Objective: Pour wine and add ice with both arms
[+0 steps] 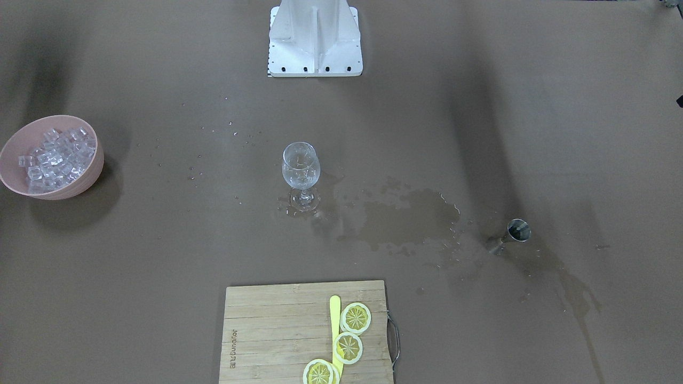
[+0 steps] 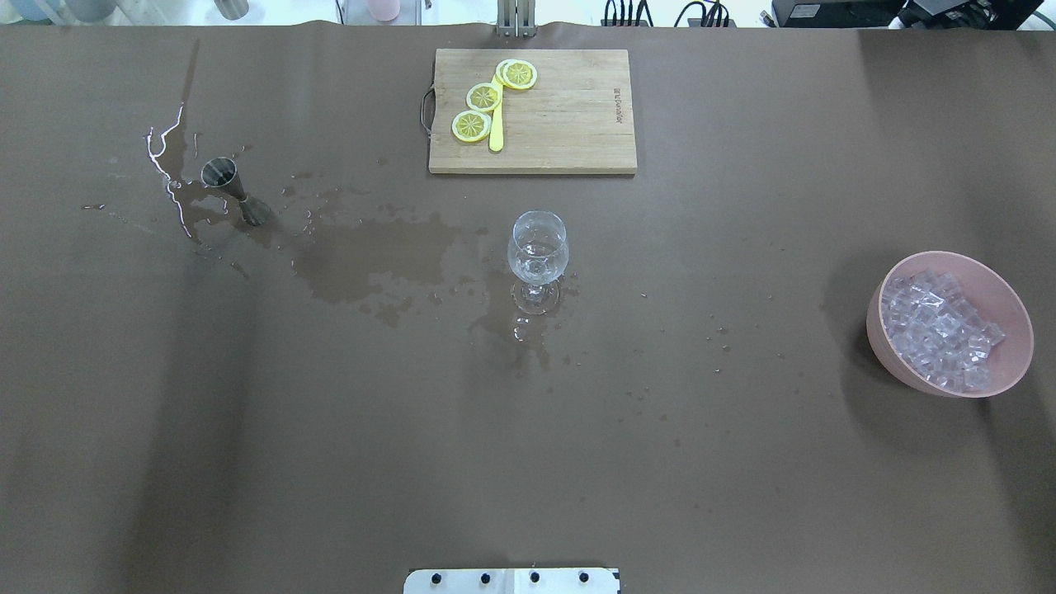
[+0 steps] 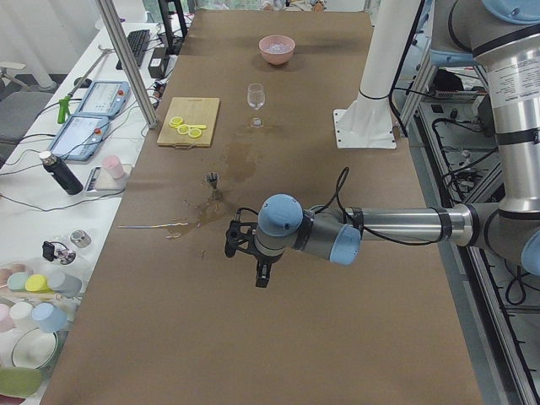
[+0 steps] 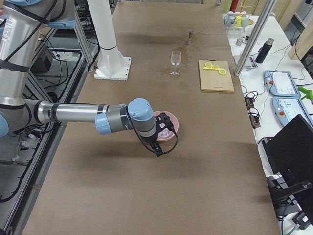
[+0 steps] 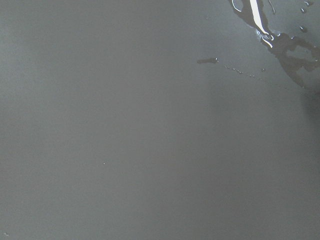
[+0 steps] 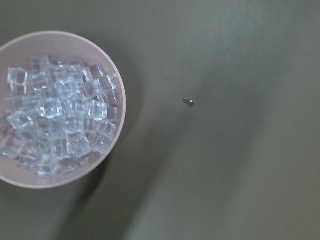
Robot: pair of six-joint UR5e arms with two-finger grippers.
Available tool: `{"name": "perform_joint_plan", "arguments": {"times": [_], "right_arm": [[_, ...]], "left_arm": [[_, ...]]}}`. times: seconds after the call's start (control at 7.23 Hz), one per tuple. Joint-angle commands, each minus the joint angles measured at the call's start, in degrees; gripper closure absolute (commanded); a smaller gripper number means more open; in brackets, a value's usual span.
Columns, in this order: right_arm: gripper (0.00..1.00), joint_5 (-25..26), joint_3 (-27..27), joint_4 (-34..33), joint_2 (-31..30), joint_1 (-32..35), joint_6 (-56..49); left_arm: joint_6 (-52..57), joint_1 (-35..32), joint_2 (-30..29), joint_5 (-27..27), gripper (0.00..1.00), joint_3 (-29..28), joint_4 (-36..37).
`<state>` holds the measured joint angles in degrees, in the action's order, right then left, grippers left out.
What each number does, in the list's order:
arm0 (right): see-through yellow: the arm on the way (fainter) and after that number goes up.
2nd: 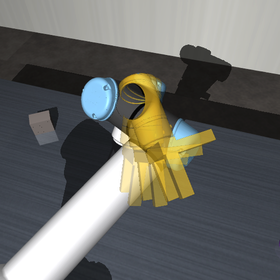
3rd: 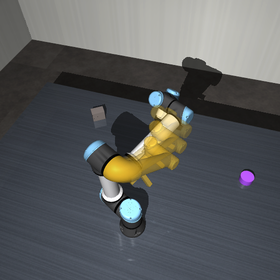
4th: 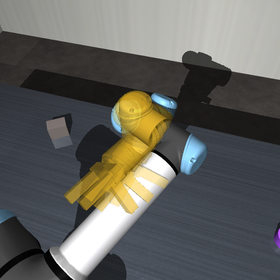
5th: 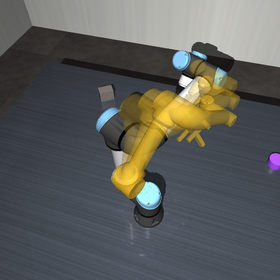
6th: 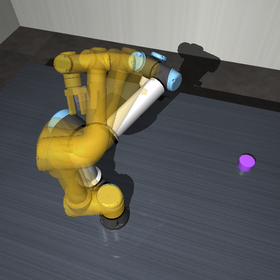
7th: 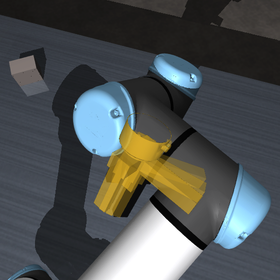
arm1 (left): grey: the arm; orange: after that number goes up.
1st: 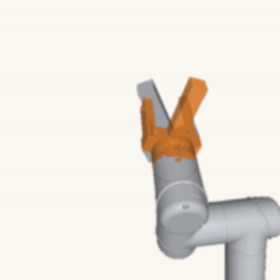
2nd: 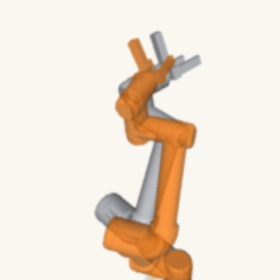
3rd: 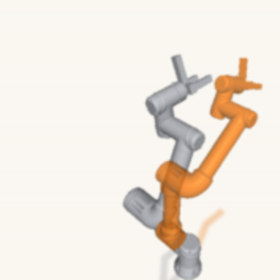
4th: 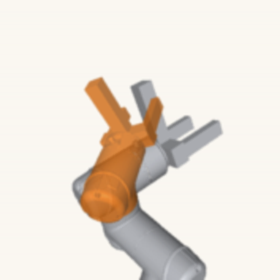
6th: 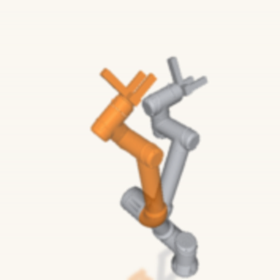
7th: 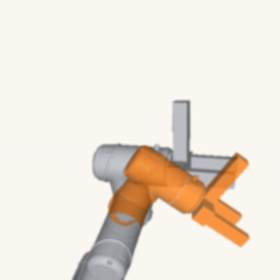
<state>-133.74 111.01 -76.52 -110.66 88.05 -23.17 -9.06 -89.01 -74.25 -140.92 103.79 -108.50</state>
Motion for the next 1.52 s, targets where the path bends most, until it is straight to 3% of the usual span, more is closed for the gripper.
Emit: {"name": "perform_joint_plan", "arguments": {"times": [0.0, 0.28, 0.41, 0.55, 0.97, 1.11, 1.38], "right_arm": [[0.00, 1.9, -0.2, -5.9, 2.8, 0.3, -4.8], [0.00, 1.2, 0.3, -11.2, 4.7, 0.4, -4.0], [0.00, 0.2, 0.3, -10.8, 4.0, 0.8, -4.3], [0.00, -0.2, -3.3, -10.4, 4.8, 0.6, -4.7], [0.00, -7.7, -7.6, -5.6, 3.4, 0.8, -4.7], [0.00, -7.9, -11.8, -3.2, 6.9, 0.7, -2.7], [0.00, -13.5, -10.8, -1.6, 5.5, 1.7, -2.4]], "left_arm": [[0.0, -0.1, 0.7, -0.1, 0.02, -0.3, -0.3], [0.1, 0.2, 0.3, 1.8, 0.02, -0.9, -0.6], [0.2, 0.2, 0.2, 3.9, 0.02, -0.9, -1.1], [0.0, 0.3, 0.2, 4.0, 0.02, -1.3, -1.0], [0.1, 0.4, 0.2, 3.5, 0.02, -1.7, -1.2], [0.5, 0.4, 0.2, 3.4, 0.02, -1.7, -1.4], [0.0, 0.5, 0.8, 0.9, 0.02, -2.1, -7.1]]}}
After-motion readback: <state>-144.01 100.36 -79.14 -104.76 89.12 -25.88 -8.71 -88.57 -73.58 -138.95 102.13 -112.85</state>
